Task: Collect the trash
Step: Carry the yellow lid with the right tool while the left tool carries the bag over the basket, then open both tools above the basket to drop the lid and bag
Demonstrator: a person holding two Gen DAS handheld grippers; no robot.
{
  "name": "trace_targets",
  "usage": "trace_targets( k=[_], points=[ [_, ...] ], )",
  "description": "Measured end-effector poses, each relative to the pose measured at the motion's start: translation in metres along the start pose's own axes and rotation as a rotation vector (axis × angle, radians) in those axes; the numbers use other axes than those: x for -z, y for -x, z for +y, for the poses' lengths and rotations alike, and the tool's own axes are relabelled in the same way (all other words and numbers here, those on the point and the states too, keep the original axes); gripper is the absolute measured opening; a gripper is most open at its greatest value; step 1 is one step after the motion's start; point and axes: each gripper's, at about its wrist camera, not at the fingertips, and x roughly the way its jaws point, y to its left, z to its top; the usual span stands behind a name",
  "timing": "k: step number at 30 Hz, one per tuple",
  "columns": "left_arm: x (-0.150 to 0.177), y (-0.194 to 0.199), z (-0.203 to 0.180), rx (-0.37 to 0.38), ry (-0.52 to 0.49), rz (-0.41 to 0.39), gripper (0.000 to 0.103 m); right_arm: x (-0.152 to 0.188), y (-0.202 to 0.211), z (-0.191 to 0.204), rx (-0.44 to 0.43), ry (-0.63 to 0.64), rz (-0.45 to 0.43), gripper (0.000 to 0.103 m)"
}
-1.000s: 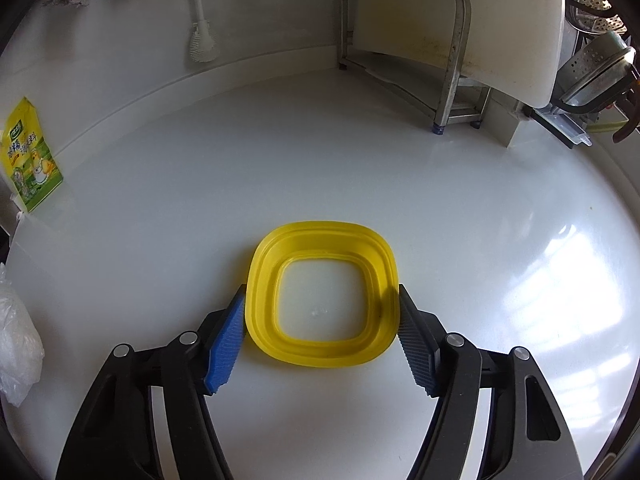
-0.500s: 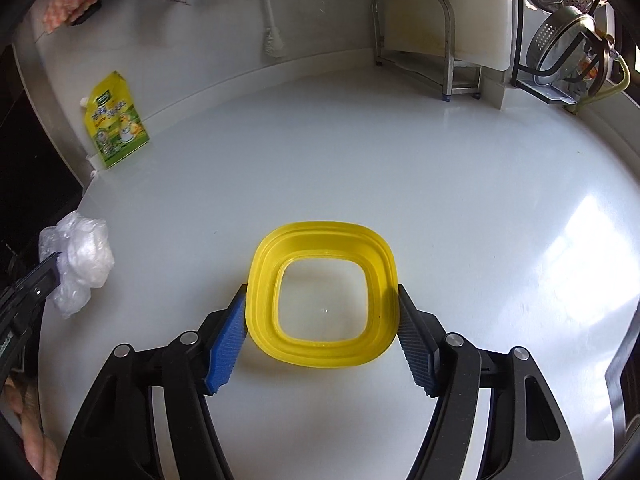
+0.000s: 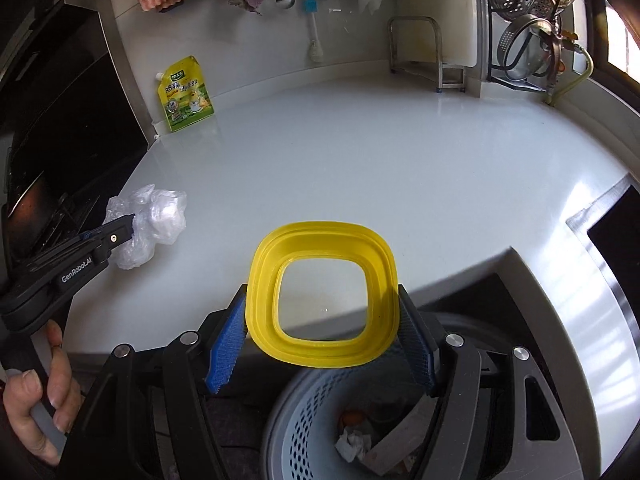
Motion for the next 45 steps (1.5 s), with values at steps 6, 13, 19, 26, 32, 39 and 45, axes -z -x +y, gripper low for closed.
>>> trace_targets(
  k=[6,13,19,26,32,39,45],
  points=[
    [0.034,0.023,-0.03,0.064,-0.023,0.01,0.008,0.051,0.051,-0.024,0.068,0.0,-0.019,0.067],
    [0.064,0.044,-0.085,0.16,-0.077,0.021,0.008,0.092,0.098,-0.083,0.19,-0.079,-0.042,0.067],
    [0.084,0.052,-0.134,0.258,-0.091,0.05,0.008,0.104,0.127,-0.12,0.252,-0.127,-0.093,0.067],
    [0.107,0.045,-0.167,0.248,-0.151,0.076,0.008,0.125,0.118,-0.121,0.228,-0.112,-0.077,0.067],
    [0.121,0.031,-0.172,0.211,-0.179,0.119,0.008,0.133,0.097,-0.117,0.193,-0.116,-0.052,0.067],
    [0.129,0.02,-0.171,0.184,-0.197,0.153,0.009,0.138,0.078,-0.115,0.174,-0.129,-0.024,0.067],
    [0.132,0.016,-0.171,0.178,-0.197,0.167,0.012,0.139,0.068,-0.115,0.159,-0.131,-0.009,0.067]
  ],
)
